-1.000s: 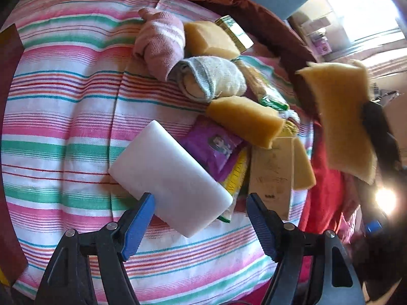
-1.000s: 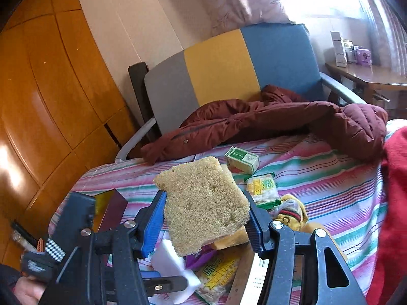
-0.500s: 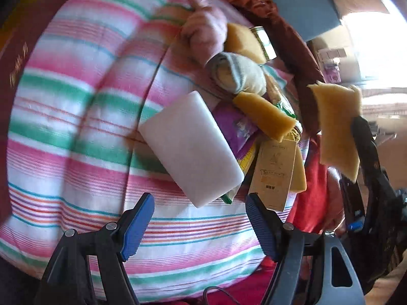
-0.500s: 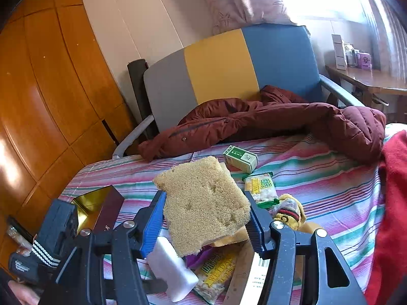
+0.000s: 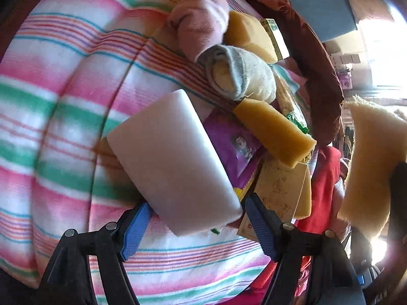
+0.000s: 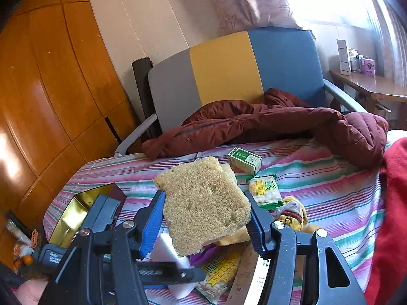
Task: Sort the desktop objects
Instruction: 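Carry both items over the gold tray and open both tools to drop them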
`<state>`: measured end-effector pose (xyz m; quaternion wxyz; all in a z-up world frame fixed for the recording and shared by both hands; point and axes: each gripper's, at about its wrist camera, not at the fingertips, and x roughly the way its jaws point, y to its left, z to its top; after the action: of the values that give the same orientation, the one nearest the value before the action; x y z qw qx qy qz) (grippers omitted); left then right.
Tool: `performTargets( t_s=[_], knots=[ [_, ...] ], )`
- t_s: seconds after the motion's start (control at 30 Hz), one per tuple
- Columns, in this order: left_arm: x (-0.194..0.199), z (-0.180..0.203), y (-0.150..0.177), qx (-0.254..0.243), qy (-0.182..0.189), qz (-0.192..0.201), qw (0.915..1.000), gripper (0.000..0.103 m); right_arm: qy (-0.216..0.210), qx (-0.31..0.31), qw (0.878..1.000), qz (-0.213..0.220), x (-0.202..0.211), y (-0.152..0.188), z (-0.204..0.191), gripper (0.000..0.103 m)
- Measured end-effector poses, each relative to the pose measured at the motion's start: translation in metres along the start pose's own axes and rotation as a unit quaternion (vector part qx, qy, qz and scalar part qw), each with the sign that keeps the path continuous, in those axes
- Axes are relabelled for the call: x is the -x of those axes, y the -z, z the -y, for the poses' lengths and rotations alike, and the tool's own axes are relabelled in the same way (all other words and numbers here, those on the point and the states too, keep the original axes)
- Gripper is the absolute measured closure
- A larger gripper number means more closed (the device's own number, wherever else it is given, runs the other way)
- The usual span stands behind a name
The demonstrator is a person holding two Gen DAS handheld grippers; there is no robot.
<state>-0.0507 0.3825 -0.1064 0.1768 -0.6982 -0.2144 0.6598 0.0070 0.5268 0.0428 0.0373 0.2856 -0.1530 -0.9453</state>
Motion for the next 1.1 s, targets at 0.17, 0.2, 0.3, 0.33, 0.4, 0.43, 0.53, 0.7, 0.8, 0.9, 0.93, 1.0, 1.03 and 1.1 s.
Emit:
performTargets(
  t_s=[0.17,0.2,0.3,0.33,0.4,0.43,0.53,0.7,0.8,0.9,0.93,1.0,1.03,1.1],
  knots=[
    [0.004,-0.004,0.007,-0.031,0.018,0.004,0.9994,0.040,-0.004,0.014,1.000,-0.013,-0.004,0.002,-0.005,0.043],
    [0.007,-0.003,0.010,-0.046,0.012,0.012,0.9988,0.041,-0.004,0.020,1.000,-0.017,-0.007,0.004,-0.008,0.043],
    [0.015,-0.002,0.025,-0.098,-0.004,0.020,0.9950,0.041,-0.001,0.028,0.999,-0.027,-0.011,0.008,-0.012,0.043],
    [0.016,-0.002,0.030,-0.113,-0.008,0.019,0.9934,0.041,0.000,0.029,0.999,-0.030,-0.012,0.009,-0.012,0.043],
    [0.019,0.000,0.043,-0.162,-0.025,0.017,0.9864,0.041,-0.002,0.026,0.999,-0.036,-0.014,0.011,-0.010,0.043],
    [0.023,0.001,0.054,-0.193,-0.038,0.022,0.9802,0.041,-0.004,0.025,0.999,-0.039,-0.015,0.011,-0.009,0.043],
    [0.031,0.004,0.079,-0.260,-0.076,0.052,0.9612,0.040,-0.019,0.025,0.998,-0.049,-0.019,0.014,-0.012,0.043],
    [0.043,0.006,0.116,-0.327,-0.114,0.107,0.9319,0.040,-0.036,0.041,0.995,-0.079,-0.031,0.023,-0.023,0.043],
    [0.064,-0.002,0.115,-0.346,-0.117,0.131,0.9217,0.040,-0.036,0.049,0.994,-0.089,-0.037,0.027,-0.027,0.043],
    [0.133,-0.045,0.079,-0.362,-0.119,0.154,0.9118,0.040,-0.036,0.047,0.994,-0.095,-0.042,0.029,-0.029,0.043],
    [0.135,-0.047,0.072,-0.362,-0.114,0.160,0.9112,0.040,-0.035,0.048,0.994,-0.096,-0.042,0.030,-0.030,0.043],
    [0.135,-0.058,0.057,-0.360,-0.114,0.172,0.9098,0.040,-0.037,0.049,0.993,-0.100,-0.045,0.031,-0.032,0.043],
    [0.144,-0.063,0.058,-0.359,-0.113,0.179,0.9088,0.040,-0.038,0.050,0.993,-0.103,-0.046,0.031,-0.033,0.043],
    [0.157,-0.070,0.055,-0.353,-0.115,0.192,0.9086,0.040,-0.045,0.052,0.992,-0.108,-0.049,0.033,-0.039,0.043]
  ],
)
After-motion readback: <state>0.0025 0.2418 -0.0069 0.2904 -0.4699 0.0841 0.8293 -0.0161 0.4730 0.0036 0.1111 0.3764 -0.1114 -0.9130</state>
